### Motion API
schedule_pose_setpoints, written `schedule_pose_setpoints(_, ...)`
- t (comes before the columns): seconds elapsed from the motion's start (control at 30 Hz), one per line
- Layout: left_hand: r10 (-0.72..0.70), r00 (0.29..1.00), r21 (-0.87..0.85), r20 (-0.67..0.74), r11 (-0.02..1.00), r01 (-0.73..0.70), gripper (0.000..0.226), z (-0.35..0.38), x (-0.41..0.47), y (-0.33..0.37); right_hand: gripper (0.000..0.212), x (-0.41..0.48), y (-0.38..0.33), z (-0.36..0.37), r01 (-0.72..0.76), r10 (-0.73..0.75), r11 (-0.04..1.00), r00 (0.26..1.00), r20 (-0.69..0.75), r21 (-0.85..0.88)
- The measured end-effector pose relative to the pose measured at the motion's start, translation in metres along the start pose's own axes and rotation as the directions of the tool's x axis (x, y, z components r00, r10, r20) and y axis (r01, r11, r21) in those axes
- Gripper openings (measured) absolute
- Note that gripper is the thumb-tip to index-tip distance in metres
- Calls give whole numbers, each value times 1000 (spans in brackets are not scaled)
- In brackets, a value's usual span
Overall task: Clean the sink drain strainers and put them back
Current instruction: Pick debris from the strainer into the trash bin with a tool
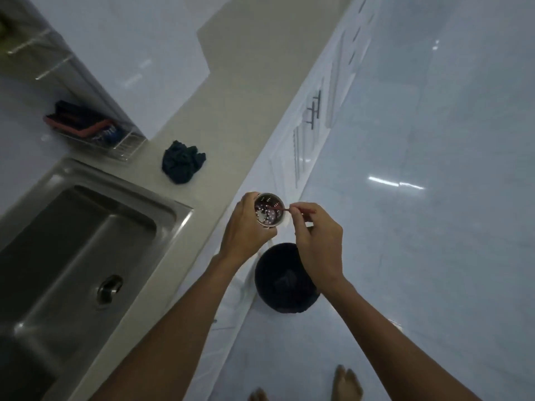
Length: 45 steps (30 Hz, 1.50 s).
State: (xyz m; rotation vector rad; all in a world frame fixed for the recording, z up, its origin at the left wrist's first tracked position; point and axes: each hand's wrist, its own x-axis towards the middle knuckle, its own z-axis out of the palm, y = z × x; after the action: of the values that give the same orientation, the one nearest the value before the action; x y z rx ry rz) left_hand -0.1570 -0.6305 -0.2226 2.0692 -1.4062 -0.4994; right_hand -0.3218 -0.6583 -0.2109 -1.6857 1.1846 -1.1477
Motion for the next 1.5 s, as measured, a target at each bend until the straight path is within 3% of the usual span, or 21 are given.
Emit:
schedule_pose_setpoints(0.23,-71,992,18,100,997,70,70,145,-21,-22,8,-43,134,-46,-187,187,982,982,-33,-7)
schedule_pose_setpoints(0.47,-93,982,111,163,991,76,69,223,-46,-88,10,-105,230,-16,-335,336,941,942,6,51)
schedule_pose_setpoints(0.63,-95,973,147,210,987,65,67,243,-60,-127,13,-132,274,22,-376,376,925,927,7,57)
schedule_pose_setpoints(0.8,-131,968,220,216,972,82,68,252,-67,-151,15,-141,306,43,-459,466,885,878,-113,82)
schedule_pose_setpoints(0.97,-127,969,286,211,956,63,65,262,-66,-168,13,-163,315,64,-408,408,912,913,-1,38)
schedule_pose_setpoints(1.13,-86,973,422,216,907,-14,71,279,-64,-191,18,-171,341,79,-447,449,889,894,-4,-97)
schedule_pose_setpoints(1.37,-69,959,499,274,863,-80,65,306,-57,-218,18,-179,367,97,-396,403,913,912,70,-95)
schedule_pose_setpoints(1.5,-69,959,536,275,839,-94,61,316,-59,-229,17,-181,385,100,-428,429,891,903,-30,-152)
